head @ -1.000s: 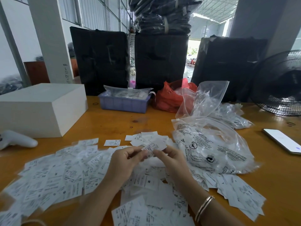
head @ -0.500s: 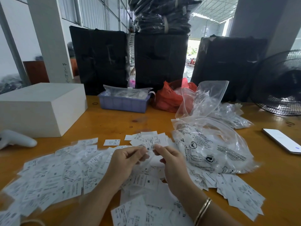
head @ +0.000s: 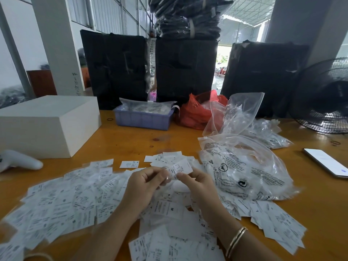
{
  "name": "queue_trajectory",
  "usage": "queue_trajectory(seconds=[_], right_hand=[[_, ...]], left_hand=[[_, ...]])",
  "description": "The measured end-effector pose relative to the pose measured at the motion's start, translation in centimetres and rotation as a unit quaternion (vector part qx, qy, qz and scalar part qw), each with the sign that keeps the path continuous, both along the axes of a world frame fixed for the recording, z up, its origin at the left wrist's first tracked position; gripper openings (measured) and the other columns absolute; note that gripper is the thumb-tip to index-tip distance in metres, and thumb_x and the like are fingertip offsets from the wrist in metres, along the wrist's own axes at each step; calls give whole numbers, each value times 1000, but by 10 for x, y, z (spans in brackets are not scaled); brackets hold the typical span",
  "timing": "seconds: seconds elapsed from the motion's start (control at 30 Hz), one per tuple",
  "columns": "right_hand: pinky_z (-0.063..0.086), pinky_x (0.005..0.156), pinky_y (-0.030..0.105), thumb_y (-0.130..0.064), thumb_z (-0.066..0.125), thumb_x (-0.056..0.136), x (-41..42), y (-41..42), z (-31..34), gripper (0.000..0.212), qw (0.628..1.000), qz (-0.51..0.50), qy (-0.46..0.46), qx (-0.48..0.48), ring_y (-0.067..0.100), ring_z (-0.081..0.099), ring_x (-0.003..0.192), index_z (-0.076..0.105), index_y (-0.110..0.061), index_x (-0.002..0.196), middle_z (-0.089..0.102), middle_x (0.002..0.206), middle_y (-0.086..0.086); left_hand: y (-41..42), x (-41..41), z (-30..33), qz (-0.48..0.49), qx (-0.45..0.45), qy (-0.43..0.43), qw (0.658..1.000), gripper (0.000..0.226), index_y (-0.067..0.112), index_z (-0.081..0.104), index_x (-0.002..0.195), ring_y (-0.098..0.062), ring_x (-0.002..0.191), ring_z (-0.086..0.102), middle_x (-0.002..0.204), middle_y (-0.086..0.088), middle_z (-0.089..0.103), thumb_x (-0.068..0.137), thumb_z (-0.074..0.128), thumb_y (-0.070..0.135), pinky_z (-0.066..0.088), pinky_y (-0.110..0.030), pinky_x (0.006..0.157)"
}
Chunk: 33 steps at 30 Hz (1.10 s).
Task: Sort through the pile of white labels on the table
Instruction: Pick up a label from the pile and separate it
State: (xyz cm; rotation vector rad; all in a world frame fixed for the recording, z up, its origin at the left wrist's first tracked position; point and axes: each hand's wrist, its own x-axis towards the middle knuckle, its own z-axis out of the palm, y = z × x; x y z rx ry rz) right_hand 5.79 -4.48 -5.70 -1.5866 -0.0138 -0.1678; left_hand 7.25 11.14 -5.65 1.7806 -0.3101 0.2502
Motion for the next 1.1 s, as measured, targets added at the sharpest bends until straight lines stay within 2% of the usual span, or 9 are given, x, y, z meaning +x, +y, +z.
queue_trajectory(seconds=[0.07,0.13,0.2,0.33,0.53,0.73,0.9,1.0,1.1], right_hand=[[38,73,35,-27,74,78,1,-2,0,31,1000,8,5,18,14,48,73,58,-6,62,52,68,-2],[41,72,30,-28,73,78,1,-3,1,26,999,5,18,49,19,55,71,68,-3,74,60,71,9],[41,71,24,-29,71,80,1,-2,1,17,996,-11,28,86,7,63,70,74,-12,77,70,74,0],[40,74,26,-33,71,78,1,5,-1,16,992,-11,43,115,5,64,76,76,-18,74,72,77,-5],[41,75,25,-34,71,78,-1,7,-1,13,994,-8,33,106,4,62,75,76,-24,71,72,75,-7],[44,54,9,-27,72,79,-1,5,0,15,994,-25,-1,109,0,63,64,74,-17,68,70,68,-5],[49,76,32,-37,73,75,-2,8,0,17,997,-36,3,72,19,64,88,73,-21,70,68,91,8],[47,79,32,-42,75,72,-3,9,0,20,996,-39,-8,74,21,62,101,73,-22,70,70,101,9],[47,92,41,-35,73,77,-3,9,0,15,997,-38,-13,65,23,59,113,74,-23,69,68,110,15]], left_hand=[[1,0,0,4,1,-4,1000,22,28,69,84,-3,71,66,75,12,72,72,60,44,50,-11,62],[1,2,1,11,6,-3,1000,15,27,69,83,0,71,66,75,15,72,73,64,37,49,-9,61],[1,3,1,16,22,-4,1000,5,29,69,82,4,73,66,76,21,71,77,70,26,48,-6,62],[-1,2,0,27,53,-20,998,12,32,67,76,12,79,60,73,24,68,76,75,23,45,-3,63],[-3,2,-1,29,46,-23,998,13,27,64,77,10,72,58,68,15,65,76,75,22,44,-3,58],[0,4,-2,31,33,-38,998,10,27,66,81,7,78,60,80,25,66,75,74,27,44,-3,63],[2,6,-4,39,19,-47,998,9,28,66,80,7,79,61,81,24,66,74,73,30,45,-3,63],[1,5,-3,34,5,-43,998,16,27,66,79,6,78,61,80,23,67,69,70,38,46,-4,63],[1,6,-4,32,9,-47,998,9,25,66,79,5,77,61,78,22,67,74,73,29,46,-5,63]])
